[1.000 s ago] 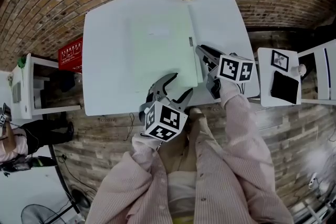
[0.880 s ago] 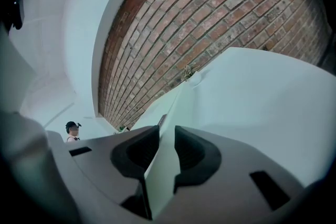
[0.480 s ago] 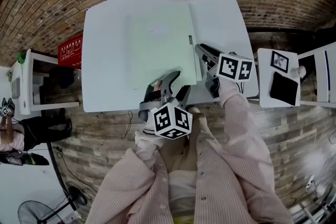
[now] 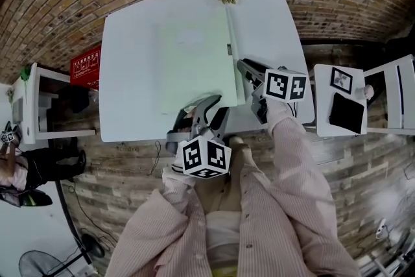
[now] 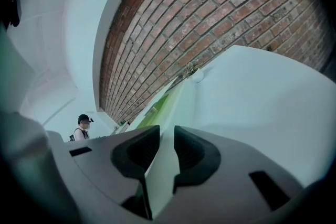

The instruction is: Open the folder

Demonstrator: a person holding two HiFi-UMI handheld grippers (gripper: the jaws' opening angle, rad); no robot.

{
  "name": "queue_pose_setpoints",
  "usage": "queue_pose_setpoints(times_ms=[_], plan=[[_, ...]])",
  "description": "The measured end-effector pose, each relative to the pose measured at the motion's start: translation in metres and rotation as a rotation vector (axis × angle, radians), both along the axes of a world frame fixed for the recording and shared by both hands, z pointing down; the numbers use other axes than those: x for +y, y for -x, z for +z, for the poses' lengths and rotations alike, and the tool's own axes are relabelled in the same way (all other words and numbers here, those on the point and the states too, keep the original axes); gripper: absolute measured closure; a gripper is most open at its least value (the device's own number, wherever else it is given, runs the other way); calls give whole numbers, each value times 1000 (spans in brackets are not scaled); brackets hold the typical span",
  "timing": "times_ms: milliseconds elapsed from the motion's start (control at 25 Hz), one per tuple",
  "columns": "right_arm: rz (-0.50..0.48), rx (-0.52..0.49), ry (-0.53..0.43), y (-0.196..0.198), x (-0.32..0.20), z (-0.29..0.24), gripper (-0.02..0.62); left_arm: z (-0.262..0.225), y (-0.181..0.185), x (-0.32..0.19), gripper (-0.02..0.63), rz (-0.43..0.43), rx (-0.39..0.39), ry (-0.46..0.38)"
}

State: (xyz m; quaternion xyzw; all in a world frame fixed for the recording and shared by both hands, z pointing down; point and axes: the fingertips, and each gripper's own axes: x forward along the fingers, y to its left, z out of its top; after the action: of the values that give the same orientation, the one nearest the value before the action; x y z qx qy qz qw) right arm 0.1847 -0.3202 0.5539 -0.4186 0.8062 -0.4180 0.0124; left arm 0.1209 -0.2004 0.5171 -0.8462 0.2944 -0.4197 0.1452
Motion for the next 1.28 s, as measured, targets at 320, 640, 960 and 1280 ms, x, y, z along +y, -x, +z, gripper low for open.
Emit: queue_pose_setpoints(times_ms=[320, 640, 960, 1280], plan=[[-20, 13, 5, 0, 0, 0, 517, -14, 3, 2, 517, -18, 62, 5], [10, 32, -22, -7, -1, -5, 534, -37, 14, 3, 540, -72, 157, -66], [4, 55, -104, -5, -7, -32, 591, -66, 36, 5, 574, -144, 204, -181], [-43, 25, -159, 13, -12, -55, 591, -89, 58, 2, 600, -228, 225, -275]])
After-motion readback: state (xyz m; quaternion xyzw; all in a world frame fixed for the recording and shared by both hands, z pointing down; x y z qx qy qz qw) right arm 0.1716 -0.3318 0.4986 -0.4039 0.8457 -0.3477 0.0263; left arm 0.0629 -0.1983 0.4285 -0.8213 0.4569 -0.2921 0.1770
